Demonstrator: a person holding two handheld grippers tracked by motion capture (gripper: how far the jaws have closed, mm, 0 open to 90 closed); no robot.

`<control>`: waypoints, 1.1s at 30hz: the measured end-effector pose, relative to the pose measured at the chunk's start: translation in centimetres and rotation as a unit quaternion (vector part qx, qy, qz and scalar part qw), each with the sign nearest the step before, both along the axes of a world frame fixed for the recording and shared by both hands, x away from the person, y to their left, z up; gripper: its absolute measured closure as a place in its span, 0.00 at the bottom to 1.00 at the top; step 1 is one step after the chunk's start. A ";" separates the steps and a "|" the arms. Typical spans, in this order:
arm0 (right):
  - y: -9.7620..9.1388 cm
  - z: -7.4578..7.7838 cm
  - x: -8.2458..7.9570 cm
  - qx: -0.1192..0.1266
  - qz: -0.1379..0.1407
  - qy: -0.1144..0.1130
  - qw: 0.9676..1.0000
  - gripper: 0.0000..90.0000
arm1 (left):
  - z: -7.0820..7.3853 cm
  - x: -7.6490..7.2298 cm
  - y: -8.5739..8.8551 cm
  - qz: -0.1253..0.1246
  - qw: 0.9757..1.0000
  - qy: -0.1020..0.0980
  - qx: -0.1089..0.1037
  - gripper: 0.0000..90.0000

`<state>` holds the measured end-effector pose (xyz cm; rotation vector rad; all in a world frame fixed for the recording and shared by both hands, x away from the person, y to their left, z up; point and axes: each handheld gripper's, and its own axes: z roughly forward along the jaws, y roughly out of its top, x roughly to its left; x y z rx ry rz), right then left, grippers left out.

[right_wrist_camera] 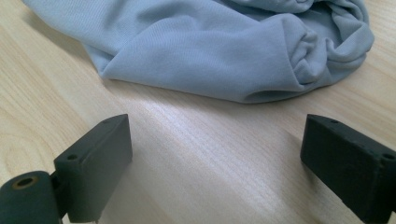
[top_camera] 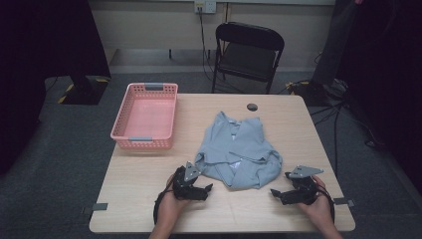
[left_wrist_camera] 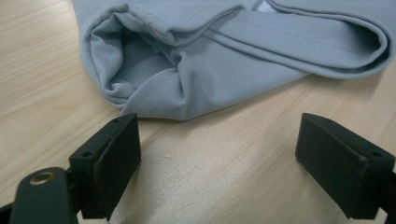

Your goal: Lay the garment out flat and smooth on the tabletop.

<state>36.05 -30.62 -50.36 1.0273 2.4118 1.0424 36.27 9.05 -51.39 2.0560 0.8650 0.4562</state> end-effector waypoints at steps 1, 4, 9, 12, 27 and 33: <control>0.0 0.0 0.0 0.000 0.001 0.000 1.000 0.08 | 0.0 0.0 0.0 0.003 1.000 0.001 -0.001 0.14; 0.0 0.0 0.0 0.000 0.003 0.001 1.000 0.08 | 0.0 0.0 0.1 0.007 1.000 0.002 -0.001 0.11; 0.0 0.0 -0.1 0.000 0.001 0.001 1.000 0.08 | -0.1 0.1 0.1 0.016 1.000 0.003 0.003 0.07; 0.1 0.0 -0.1 0.000 0.000 0.000 1.000 0.08 | -0.1 0.1 0.1 0.016 1.000 0.004 0.004 0.06; 3.8 3.5 3.1 0.031 0.010 -0.014 0.999 0.11 | -0.1 0.3 0.1 0.027 1.000 0.010 0.006 0.00; 6.4 4.4 6.0 0.039 0.006 -0.014 0.999 0.15 | -0.1 0.3 0.1 0.027 1.000 0.010 0.006 0.00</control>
